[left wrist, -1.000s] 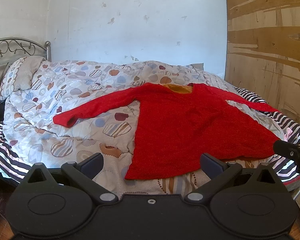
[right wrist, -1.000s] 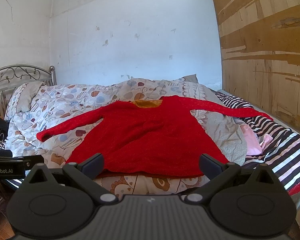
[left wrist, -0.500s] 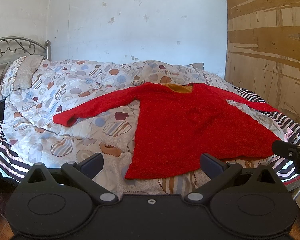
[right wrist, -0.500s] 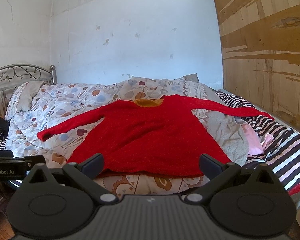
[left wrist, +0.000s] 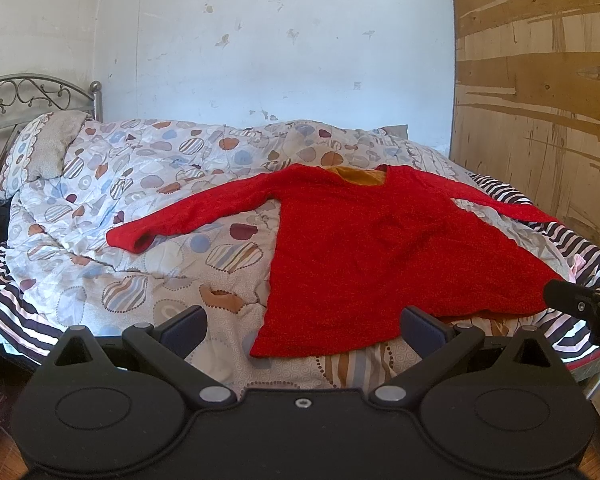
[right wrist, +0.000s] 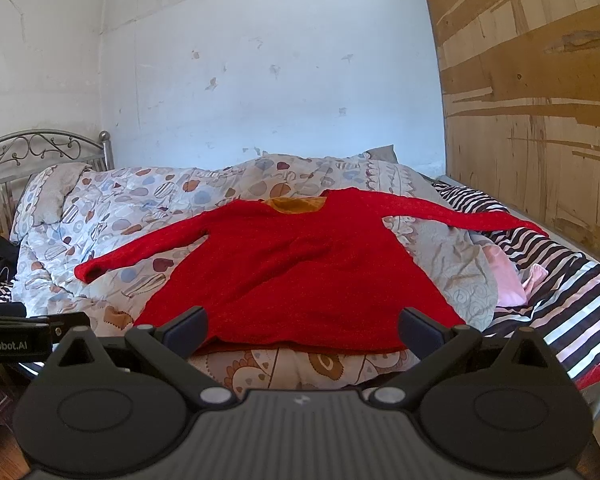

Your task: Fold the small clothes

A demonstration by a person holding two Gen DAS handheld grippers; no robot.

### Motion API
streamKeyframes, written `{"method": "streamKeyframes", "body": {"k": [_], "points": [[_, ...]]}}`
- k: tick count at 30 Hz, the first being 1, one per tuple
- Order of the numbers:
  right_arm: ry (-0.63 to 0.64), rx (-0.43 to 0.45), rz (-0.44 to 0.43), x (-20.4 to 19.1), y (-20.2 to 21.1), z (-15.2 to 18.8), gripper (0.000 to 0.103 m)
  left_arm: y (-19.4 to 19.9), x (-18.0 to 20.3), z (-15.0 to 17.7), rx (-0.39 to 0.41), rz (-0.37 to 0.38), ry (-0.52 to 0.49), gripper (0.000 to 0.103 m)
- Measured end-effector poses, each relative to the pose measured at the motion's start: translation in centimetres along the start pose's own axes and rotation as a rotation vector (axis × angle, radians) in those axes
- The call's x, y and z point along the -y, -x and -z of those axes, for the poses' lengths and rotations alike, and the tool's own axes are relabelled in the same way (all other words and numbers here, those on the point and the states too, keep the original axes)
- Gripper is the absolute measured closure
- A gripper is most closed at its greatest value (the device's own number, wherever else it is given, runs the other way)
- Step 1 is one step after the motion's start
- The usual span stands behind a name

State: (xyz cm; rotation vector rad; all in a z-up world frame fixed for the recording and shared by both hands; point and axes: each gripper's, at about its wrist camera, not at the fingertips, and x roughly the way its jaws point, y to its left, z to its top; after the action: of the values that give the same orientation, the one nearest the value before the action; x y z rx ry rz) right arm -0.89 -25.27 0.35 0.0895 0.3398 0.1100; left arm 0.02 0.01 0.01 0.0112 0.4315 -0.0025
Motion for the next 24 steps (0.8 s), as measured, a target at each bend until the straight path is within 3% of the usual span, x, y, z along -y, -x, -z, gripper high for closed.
{"method": "streamKeyframes", "body": {"k": [7, 12, 24], "points": [[-0.003, -0.005, 0.000, 0.0, -0.1, 0.2, 0.000, 0.0, 0.0, 0.0, -0.003, -0.001, 0.000, 0.001], [-0.007, -0.010, -0.001, -0.1, -0.1, 0.3, 0.000, -0.9, -0.7, 1.8, -0.012, -0.002, 0.001, 0.001], [-0.031, -0.046, 0.010, 0.3, -1.2, 0.3, 0.000, -2.1, -0.4, 1.0, -0.069, 0.005, 0.001, 0.001]]}}
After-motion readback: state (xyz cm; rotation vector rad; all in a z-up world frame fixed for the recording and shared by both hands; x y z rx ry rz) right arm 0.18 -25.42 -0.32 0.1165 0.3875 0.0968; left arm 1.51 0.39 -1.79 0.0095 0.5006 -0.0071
